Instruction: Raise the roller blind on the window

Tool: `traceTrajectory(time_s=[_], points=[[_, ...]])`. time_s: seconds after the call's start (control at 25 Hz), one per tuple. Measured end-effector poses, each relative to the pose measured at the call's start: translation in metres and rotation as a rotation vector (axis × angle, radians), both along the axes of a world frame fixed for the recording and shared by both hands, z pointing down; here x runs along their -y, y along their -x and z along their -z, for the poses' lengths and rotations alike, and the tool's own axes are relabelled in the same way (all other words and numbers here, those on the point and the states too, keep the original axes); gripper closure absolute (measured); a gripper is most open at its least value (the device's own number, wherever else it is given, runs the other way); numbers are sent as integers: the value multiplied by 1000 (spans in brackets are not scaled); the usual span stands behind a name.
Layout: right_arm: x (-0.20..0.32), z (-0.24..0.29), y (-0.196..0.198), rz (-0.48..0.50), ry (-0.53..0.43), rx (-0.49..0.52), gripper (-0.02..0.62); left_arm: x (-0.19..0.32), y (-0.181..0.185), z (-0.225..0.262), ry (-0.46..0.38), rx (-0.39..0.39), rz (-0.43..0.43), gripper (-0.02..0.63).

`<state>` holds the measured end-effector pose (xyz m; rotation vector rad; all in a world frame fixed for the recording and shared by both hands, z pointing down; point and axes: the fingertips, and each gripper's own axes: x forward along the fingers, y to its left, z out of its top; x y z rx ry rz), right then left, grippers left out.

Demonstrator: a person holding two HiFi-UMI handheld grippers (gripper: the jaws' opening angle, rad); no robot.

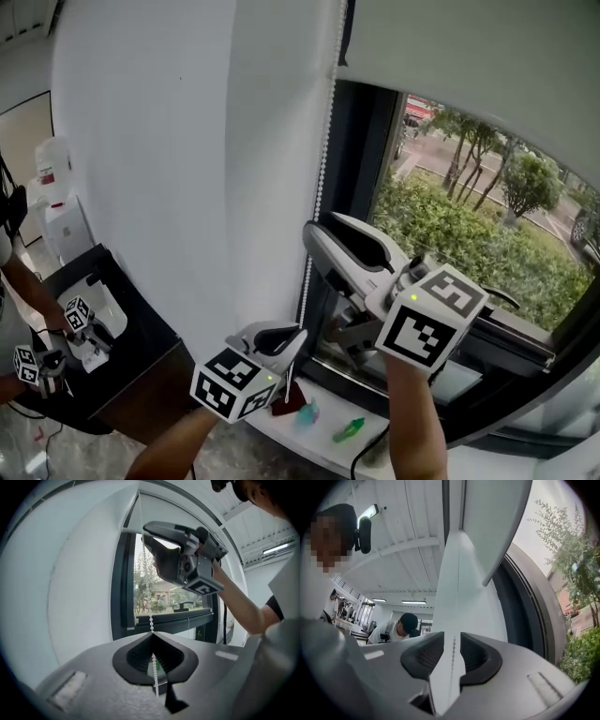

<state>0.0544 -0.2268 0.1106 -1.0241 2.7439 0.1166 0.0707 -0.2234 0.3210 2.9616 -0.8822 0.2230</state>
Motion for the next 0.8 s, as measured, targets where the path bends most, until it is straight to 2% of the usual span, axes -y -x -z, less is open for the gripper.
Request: traceTrajectory(time_s=[0.2,0.28,0.36,0.48,0.68,0.72,0.8], points=[[3,-4,7,-6,6,-25,504,-4,1,-52,86,62,-14,597],[6,-9,8,-33,6,-49,547,-6,0,-63,102,72,-22,597],[8,-13,8,-51,3,-58,576,-7,0,-67,111,69,-24,597],[9,-15,8,-42,16,-61,580,-6,0,-69,113,75,-26,597],[8,-20,9,-88,11,-96,586,-1,16,-68,107,143,-47,594],[8,-21,8,-91,16,-89,586,0,21,-58,108,115,-53,591],[10,-28,7,-95,36,-93,588,-1,29,-20,96,-17,-71,508]])
